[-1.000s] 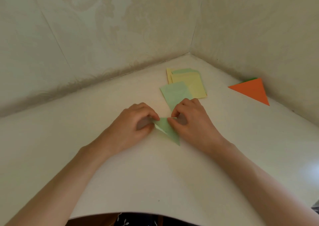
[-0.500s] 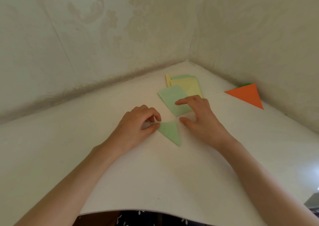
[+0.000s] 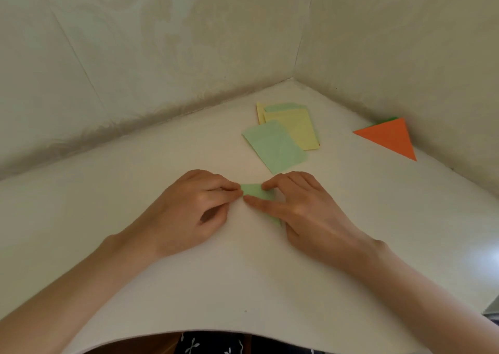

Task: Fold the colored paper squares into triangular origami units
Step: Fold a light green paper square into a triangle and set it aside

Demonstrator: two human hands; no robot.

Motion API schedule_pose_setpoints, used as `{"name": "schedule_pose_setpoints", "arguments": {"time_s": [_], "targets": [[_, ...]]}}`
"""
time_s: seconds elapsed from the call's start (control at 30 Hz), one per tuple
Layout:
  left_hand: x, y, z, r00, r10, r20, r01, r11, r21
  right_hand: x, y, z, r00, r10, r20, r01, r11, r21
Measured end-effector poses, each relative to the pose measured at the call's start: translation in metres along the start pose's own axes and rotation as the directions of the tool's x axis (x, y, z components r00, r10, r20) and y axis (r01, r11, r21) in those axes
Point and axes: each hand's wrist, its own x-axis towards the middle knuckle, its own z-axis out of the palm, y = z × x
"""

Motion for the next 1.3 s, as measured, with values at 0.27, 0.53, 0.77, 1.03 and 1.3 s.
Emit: {"name": "schedule_pose_setpoints", "arguments": {"time_s": [0.27, 0.53, 0.77, 1.03, 1.3], "targets": [[-0.001, 0.004, 0.001, 1.000, -0.020, -0.001, 0.020, 0.992, 0.124, -0.022, -0.001, -0.003, 0.996, -0.008, -0.090, 0.002, 0.998, -0.066], [-0.001, 0.003, 0.002, 0.999, 0.008, 0.040, -0.016, 0.982, 0.191, -0.029, -0.010, -0.010, 0.970, 0.086, -0.227, -0.071, 0.995, 0.074], [-0.007, 0.010, -0.004, 0.995, 0.016, 0.094, -0.042, 0.960, 0.277, -0.019, -0.013, 0.006, 0.991, 0.042, -0.127, -0.058, 0.991, -0.124], [-0.019, -0.008, -0.023, 0.987, -0.122, 0.103, 0.073, 0.918, 0.389, -0.016, -0.008, 0.004, 0.995, 0.028, -0.093, -0.040, 0.990, -0.137], [-0.022, 0.014, -0.011, 0.983, -0.163, 0.087, 0.126, 0.937, 0.326, -0.002, -0.012, -0.002, 0.992, 0.075, -0.106, -0.073, 0.997, 0.022]]}}
